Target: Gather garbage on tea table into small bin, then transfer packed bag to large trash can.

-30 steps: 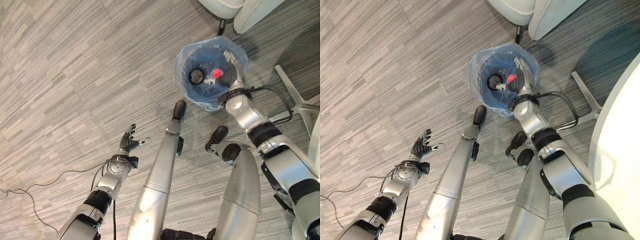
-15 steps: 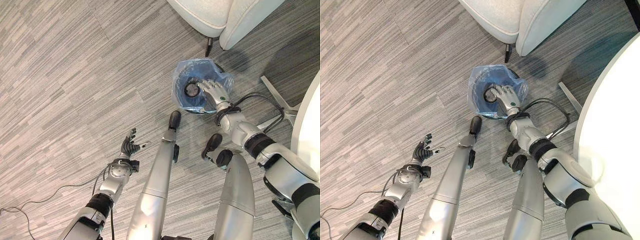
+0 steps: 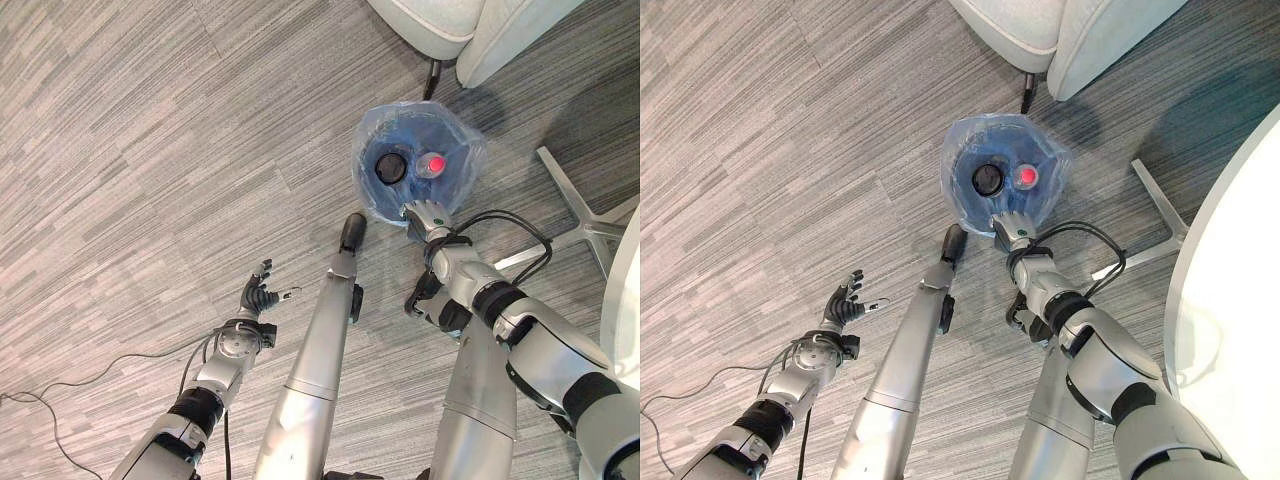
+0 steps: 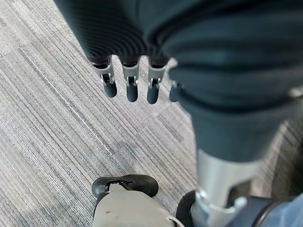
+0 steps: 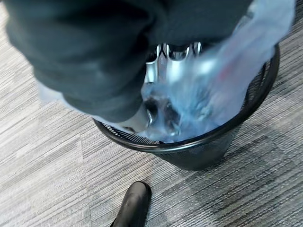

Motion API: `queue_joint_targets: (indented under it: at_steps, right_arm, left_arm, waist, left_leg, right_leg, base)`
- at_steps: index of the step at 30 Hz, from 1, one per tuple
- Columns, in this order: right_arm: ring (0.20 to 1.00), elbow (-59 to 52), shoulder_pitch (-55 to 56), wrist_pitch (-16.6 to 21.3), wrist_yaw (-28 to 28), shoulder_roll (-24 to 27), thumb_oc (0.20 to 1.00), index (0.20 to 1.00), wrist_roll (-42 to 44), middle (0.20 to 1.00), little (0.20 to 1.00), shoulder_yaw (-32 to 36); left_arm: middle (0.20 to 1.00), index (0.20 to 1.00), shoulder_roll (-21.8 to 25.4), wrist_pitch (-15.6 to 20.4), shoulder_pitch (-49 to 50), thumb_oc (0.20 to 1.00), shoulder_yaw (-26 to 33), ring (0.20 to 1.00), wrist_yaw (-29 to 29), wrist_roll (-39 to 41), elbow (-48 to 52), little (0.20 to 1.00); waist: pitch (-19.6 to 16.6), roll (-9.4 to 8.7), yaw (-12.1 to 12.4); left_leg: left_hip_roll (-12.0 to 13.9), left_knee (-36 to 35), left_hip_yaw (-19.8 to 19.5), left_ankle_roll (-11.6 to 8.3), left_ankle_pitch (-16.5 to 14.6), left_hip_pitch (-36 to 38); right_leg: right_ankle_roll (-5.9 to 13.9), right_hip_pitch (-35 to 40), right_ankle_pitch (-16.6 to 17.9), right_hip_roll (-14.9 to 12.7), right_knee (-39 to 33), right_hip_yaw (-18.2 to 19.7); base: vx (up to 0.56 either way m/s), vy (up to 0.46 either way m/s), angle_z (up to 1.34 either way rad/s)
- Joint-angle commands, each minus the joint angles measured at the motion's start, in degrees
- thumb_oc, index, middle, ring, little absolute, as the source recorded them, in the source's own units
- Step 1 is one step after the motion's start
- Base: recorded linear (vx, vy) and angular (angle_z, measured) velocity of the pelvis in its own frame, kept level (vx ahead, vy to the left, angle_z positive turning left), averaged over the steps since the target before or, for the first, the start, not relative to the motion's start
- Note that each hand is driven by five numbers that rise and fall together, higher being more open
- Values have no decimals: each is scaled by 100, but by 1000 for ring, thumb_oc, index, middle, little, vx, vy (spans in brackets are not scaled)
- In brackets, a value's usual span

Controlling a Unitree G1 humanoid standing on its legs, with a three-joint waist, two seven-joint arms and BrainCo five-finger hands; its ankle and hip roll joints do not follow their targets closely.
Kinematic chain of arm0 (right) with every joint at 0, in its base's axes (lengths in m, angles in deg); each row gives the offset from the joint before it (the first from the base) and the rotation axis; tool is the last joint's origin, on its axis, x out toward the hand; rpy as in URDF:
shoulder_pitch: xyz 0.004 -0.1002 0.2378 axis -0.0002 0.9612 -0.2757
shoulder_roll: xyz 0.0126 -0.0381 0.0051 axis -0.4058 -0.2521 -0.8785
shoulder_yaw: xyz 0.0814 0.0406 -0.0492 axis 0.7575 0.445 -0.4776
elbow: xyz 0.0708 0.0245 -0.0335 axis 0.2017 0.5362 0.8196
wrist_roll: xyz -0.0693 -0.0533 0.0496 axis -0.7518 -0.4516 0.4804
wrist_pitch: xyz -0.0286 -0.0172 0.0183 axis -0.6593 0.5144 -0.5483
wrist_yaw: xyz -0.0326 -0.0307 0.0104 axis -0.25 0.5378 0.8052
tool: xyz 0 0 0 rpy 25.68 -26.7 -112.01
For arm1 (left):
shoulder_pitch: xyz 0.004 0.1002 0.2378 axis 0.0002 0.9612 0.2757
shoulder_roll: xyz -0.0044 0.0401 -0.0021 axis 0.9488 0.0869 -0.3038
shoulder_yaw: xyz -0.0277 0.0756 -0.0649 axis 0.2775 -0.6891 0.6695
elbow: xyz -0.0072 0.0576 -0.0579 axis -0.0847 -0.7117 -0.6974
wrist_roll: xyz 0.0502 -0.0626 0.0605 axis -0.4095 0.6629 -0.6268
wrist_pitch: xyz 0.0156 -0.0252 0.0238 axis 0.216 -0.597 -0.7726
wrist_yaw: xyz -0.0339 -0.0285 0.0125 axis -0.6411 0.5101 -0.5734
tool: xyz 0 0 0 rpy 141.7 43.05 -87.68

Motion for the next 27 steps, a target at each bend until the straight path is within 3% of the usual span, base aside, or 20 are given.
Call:
queue_joint_targets:
  at_steps: [1,6,11,15,16,27]
  right_arm:
    - [200,-875,112,218,-262,122,200,200,534,200,200,476]
    - [200,-1718,673,408,-285,8,200,200,1175,200,200,1121]
    - [200,-3506,1952,952,36,-202,200,200,2366,200,200,2092]
    - [200,-4110,2434,1086,229,-234,200,200,2608,200,200,2288]
    - [200,-4342,2578,1136,293,-238,200,200,2687,200,200,2380]
    - [200,-5873,3659,1418,1063,4,200,200,3083,200,200,2917]
  left_arm:
    - [1000,1000,11,60,178,1000,223,1000,52,-197,15,1000]
    - [1000,1000,-46,-33,206,1000,352,1000,12,-249,-92,1000]
    - [1000,1000,-82,-138,576,1000,695,1000,-104,-282,-45,1000]
    - [1000,1000,-114,-158,823,1000,802,1000,-163,-271,19,1000]
    - [1000,1000,-115,-155,927,1000,855,1000,-173,-276,93,1000]
    - [1000,1000,-92,-222,2045,1000,1274,1000,-565,-431,567,1000]
  waist:
    - [71,-38,-5]
    - [60,-127,-93]
    - [-35,-355,-287]
    - [-80,-429,-355]
    - [-121,-449,-382]
    - [-1018,-649,-538]
  left_leg:
    - [-21,-36,311,232,-826,749]
    - [63,-543,309,224,-727,1398]
    - [218,-1649,310,196,-593,3204]
    - [276,-2057,326,182,-556,3970]
    - [290,-2228,357,186,-356,4128]
    - [425,-3494,599,176,-300,6228]
  right_leg:
    - [498,620,236,455,-1131,604]
    - [582,1220,431,563,-1618,492]
    - [753,2978,874,738,-2910,312]
    - [801,3772,1031,802,-3457,265]
    - [786,3963,1256,807,-3703,207]
    - [1062,6161,1749,1030,-5508,230]
  base:
    - [-94,-21,-16]
    - [-56,1,-13]
    - [-24,19,-13]
    - [15,25,-11]
    - [-29,44,-9]
    - [93,52,-15]
